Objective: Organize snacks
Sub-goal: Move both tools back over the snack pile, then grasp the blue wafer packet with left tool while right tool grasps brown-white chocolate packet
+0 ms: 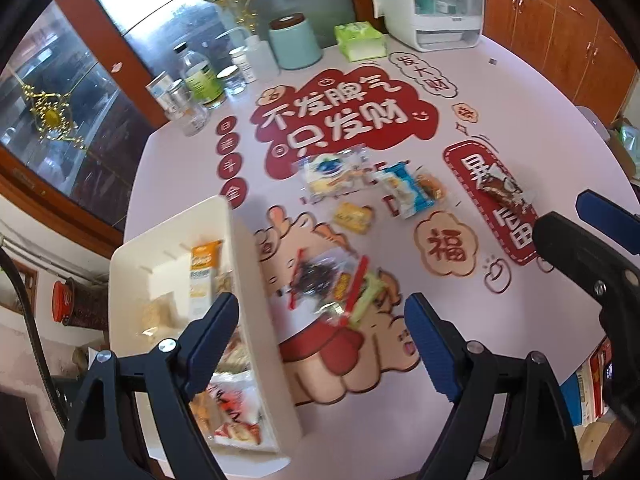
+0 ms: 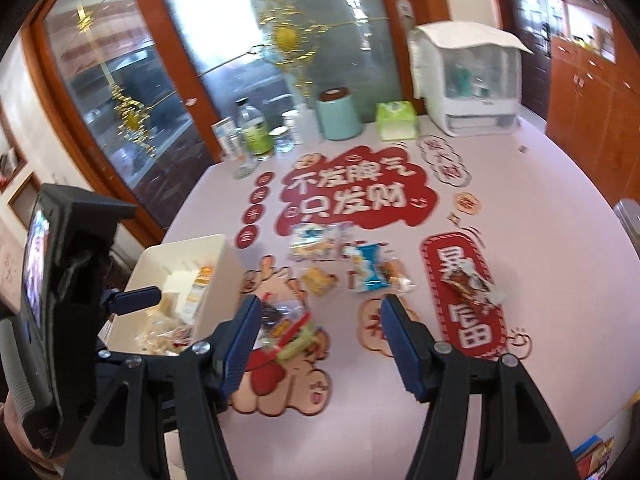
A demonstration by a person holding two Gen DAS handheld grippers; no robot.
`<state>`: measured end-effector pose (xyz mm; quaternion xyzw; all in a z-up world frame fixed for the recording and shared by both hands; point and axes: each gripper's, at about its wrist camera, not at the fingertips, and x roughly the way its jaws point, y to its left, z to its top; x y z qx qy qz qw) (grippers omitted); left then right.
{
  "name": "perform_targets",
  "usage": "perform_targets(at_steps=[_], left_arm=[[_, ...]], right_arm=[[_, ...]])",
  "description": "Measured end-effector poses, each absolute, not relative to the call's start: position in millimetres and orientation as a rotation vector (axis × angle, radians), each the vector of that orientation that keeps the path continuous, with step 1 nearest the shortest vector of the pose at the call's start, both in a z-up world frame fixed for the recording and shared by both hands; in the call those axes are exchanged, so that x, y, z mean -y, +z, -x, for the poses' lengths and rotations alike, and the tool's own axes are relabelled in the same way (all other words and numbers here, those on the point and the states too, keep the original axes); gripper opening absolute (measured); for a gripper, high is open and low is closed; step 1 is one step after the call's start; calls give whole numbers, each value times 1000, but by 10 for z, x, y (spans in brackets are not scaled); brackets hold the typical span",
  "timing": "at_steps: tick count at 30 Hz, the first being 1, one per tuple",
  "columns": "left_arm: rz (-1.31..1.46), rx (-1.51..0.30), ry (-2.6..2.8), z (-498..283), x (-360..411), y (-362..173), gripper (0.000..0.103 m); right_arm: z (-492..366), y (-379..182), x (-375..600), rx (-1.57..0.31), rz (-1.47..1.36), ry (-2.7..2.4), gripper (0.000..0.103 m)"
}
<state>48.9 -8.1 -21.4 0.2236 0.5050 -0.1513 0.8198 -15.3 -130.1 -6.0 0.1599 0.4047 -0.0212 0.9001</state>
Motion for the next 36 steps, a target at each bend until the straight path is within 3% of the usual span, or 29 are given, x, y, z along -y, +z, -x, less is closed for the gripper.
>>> perform_targets(at_steps=[22,36], left_arm=[[-566,-1171,-350,-1132,1157,-1028,84],[-347,-1324,-312,-1756,1237,-1647,80]], right_arm=[[110,-1038,3111,-986,-538,-114,62],[-442,-1610,3110,-1123,-381,-53,62]])
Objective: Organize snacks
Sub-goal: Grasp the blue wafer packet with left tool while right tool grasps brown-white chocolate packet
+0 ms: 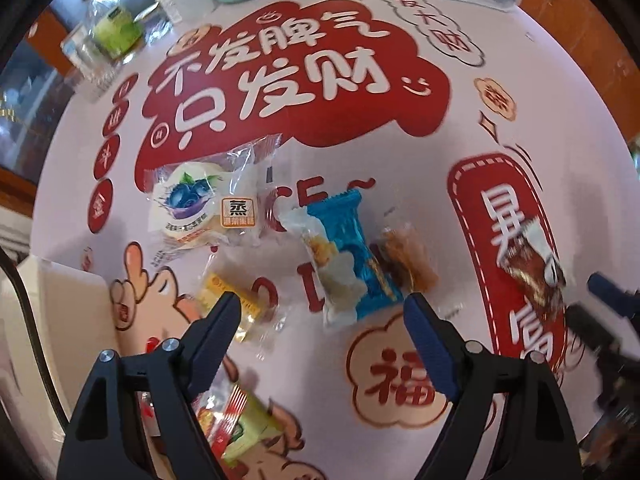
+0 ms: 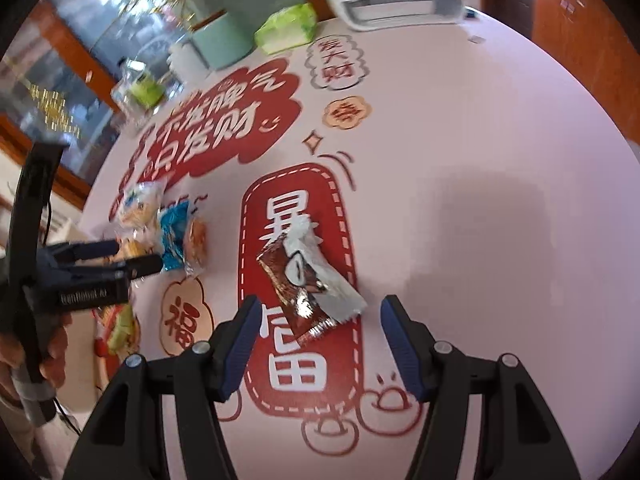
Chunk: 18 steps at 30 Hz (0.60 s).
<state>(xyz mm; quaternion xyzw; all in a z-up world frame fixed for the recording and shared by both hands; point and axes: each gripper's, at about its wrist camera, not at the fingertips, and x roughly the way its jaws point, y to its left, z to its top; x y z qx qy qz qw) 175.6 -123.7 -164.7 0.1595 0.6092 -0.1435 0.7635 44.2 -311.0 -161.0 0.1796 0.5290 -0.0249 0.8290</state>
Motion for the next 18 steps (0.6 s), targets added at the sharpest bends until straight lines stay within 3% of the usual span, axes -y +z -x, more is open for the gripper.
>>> perform_targets(at_steps=[10,18], left_arm=[[-206,-1384,-283,-1990,1190,-1863,62],[-110,-1418,-272,-2051,1104,-1920,60]], right_arm=[[-707,-1782,2802,-1163,-164,-2,62],[-701,-1868,2707,-1180,-115,34,54]])
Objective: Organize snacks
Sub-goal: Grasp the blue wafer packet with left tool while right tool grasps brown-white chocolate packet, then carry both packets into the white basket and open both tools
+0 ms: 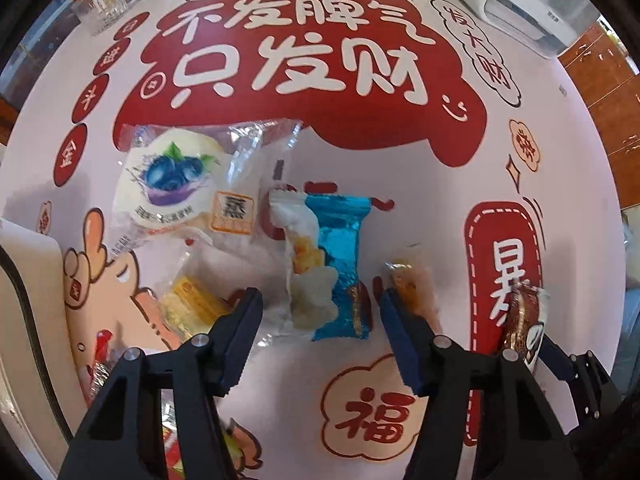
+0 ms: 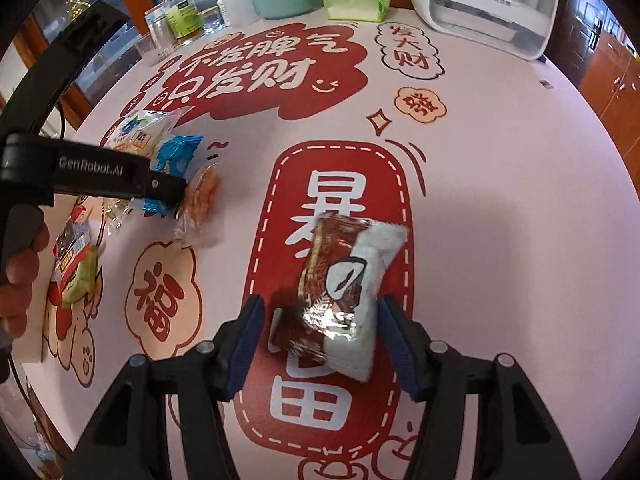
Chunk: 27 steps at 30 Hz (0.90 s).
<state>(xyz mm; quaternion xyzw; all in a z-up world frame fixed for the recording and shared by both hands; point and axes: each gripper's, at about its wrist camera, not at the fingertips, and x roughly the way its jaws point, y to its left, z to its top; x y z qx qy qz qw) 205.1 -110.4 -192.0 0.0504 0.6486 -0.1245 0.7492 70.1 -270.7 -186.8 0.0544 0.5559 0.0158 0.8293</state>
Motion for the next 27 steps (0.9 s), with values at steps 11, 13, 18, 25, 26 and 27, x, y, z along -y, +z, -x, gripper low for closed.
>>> perform_targets(at_steps=[11,13,18,25,26,27], left_arm=[[-205,-1359,-265,-2105,1185,-1917,28],[-219,-1355,-271,-2075,1223,-1911,27],[-245,-1318,-278,-1935,1199,-1797,23],[-265,-1235,-356,-1524,990,-1270,22],[-264,-1231,-368,-1462,954,-1211,22],[-261,-1227,-381,-1394,935,-1145,22]], right_arm=[[-649,-1853,2651,-1163,-105,49,19],[-626,-1842,2644,-1162,-111,51,15],[-571,-1805,2606,-1163,-125,49,10],[-405,-1641,2498,-1131,-151,51,5],[-375,-1606,2476,-1122,-153,50,5],[-341,-1563,2446,-1112,-156,50,5]])
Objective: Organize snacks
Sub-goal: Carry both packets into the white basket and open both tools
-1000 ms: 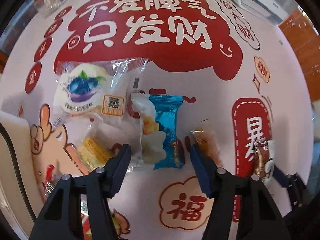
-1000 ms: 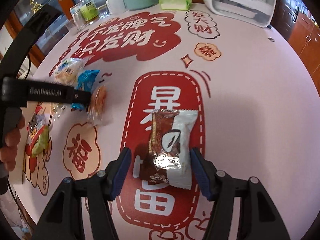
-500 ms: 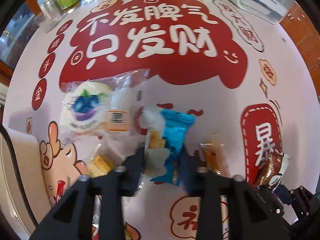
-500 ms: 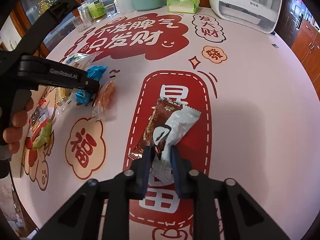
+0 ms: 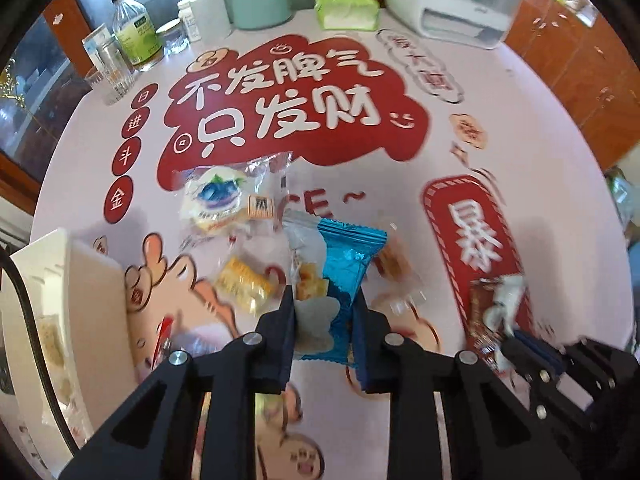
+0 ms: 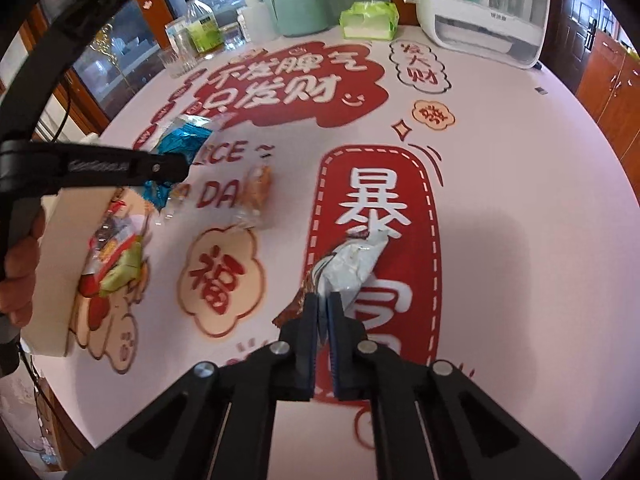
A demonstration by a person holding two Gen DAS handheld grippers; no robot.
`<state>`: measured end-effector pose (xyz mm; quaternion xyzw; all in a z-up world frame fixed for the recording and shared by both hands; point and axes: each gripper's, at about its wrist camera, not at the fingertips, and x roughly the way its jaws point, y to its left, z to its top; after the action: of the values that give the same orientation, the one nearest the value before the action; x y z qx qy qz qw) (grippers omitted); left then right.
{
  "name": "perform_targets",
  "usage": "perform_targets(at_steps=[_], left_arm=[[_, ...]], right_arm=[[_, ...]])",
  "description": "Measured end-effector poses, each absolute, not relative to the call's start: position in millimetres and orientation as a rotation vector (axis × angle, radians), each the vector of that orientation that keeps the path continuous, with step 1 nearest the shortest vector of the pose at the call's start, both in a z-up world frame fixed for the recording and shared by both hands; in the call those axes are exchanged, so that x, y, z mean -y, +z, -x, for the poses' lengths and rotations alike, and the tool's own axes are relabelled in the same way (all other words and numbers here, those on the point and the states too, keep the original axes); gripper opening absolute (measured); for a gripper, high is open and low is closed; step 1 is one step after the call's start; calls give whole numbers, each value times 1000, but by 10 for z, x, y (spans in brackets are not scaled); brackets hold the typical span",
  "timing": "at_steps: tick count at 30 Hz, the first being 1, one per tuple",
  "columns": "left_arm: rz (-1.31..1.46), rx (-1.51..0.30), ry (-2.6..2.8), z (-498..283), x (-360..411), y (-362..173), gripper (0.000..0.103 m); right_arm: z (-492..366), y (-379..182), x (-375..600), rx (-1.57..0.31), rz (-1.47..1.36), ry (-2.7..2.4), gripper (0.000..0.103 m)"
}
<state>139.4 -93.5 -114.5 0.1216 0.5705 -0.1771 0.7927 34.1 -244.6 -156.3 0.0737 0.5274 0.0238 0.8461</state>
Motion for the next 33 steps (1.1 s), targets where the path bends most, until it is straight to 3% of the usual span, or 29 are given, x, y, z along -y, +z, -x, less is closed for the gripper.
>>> perform_targets(at_steps=[18,33], left_arm=[[-211,-1115,-382,-634,-450,-199,22],[-193,-1086,-309,-863,-1687,-196,22]], right_arm=[[76,-483,1527,-890,-161,121,4],[-132,-166,274,-848,-145,219,4]])
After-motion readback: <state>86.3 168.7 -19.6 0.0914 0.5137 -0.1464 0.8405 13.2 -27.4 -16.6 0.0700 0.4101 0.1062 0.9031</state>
